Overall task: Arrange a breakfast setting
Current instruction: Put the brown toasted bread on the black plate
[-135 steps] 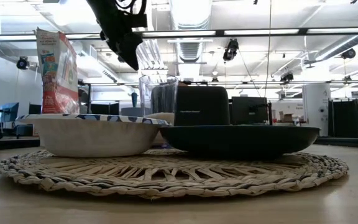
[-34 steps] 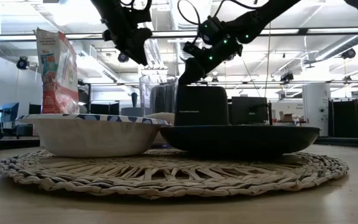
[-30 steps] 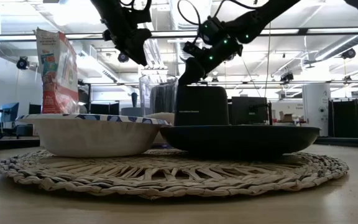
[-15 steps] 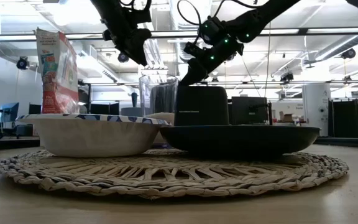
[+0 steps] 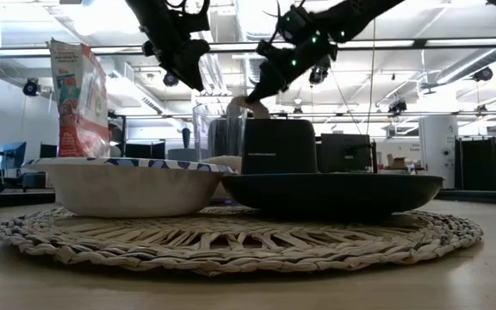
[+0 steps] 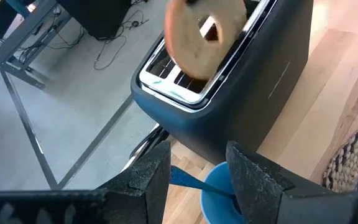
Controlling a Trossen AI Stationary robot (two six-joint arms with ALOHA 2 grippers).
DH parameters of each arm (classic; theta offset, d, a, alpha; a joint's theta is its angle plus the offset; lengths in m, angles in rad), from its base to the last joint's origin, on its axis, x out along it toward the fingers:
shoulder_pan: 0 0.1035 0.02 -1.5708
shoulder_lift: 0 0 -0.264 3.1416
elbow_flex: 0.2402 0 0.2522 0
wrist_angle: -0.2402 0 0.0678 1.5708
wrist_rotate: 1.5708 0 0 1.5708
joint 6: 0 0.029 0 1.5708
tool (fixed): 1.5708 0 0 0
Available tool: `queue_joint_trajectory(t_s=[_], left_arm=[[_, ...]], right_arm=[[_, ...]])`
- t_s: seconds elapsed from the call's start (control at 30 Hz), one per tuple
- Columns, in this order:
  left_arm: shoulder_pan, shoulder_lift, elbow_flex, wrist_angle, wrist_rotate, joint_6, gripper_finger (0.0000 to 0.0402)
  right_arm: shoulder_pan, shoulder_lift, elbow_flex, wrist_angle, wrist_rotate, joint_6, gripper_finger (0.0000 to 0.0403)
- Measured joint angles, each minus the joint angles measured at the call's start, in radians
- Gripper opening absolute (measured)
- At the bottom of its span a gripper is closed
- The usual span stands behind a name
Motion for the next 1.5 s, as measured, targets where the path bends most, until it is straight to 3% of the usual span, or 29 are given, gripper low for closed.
queue_joint_trajectory(t_s=[0.23, 0.43, 0.67, 0.83, 1.13, 1.5], left_arm=[[0.000, 0.000, 0.000, -0.001, -0.001, 0.000, 0.0141], [0.000, 0.000, 0.000, -0.001, -0.001, 0.000, 0.0141], [0.000, 0.000, 0.000, -0.002, 0.000, -0.008, 0.0141], [0.000, 0.000, 0.000, -0.013, 0.000, -0.008, 0.0141], [0.000, 0.000, 0.000, -0.039, 0.002, -0.002, 0.0141], [0.000, 0.000, 0.000, -0.066, 0.002, 0.012, 0.0141]], right_arm=[[-0.003, -0.034, 0.161, -0.235, 0.013, 0.007, 0.0013], [-0.003, -0.053, 0.335, -0.549, 0.000, 0.141, 0.0013], [0.026, -0.055, 0.393, -0.857, -0.276, 0.324, 0.0013], [0.121, -0.058, 0.304, -0.958, -0.308, 0.370, 0.0013], [0.329, -0.077, 0.110, -0.898, -0.309, 0.475, 0.0013], [0.461, -0.125, -0.210, -0.516, -0.308, 0.646, 0.0013]])
